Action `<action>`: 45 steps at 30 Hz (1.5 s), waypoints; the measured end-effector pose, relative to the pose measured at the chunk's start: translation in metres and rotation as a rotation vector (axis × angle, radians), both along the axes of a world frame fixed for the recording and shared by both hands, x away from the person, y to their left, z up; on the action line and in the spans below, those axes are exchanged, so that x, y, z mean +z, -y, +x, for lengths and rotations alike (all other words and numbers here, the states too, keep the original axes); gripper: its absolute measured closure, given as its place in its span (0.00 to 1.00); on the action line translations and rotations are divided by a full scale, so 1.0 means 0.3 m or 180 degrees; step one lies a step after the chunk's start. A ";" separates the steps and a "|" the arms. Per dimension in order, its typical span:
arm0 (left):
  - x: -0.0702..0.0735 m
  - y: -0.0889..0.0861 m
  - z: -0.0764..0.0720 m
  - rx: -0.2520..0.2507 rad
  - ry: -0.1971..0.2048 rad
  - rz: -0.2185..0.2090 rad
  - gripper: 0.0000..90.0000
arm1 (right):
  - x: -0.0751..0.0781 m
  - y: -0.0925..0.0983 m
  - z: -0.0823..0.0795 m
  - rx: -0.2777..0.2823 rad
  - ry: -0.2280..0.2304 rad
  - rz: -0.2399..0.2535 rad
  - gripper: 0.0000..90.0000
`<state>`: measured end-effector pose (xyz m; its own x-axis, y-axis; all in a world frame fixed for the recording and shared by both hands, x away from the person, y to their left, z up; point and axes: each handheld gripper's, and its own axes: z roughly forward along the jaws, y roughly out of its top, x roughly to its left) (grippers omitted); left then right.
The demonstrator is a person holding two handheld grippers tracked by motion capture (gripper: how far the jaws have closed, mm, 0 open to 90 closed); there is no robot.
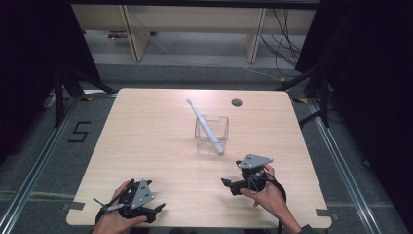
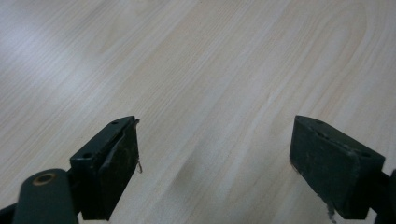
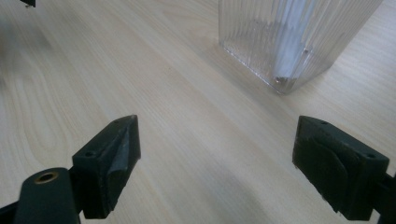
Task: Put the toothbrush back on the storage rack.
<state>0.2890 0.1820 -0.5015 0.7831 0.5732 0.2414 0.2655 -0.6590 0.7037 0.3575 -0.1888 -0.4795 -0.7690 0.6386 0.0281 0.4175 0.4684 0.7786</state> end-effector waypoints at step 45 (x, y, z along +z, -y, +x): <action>-0.008 0.002 0.001 0.0016 -0.0025 0.0008 0.17 | -0.045 0.061 -0.119 -0.0003 -0.0006 -0.0111 0.18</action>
<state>0.2892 0.1813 -0.5037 0.7821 0.5765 0.2366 0.2742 -0.6594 0.7000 0.3218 -0.2071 -0.4931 -0.7684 0.6400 0.0072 0.4193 0.4949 0.7611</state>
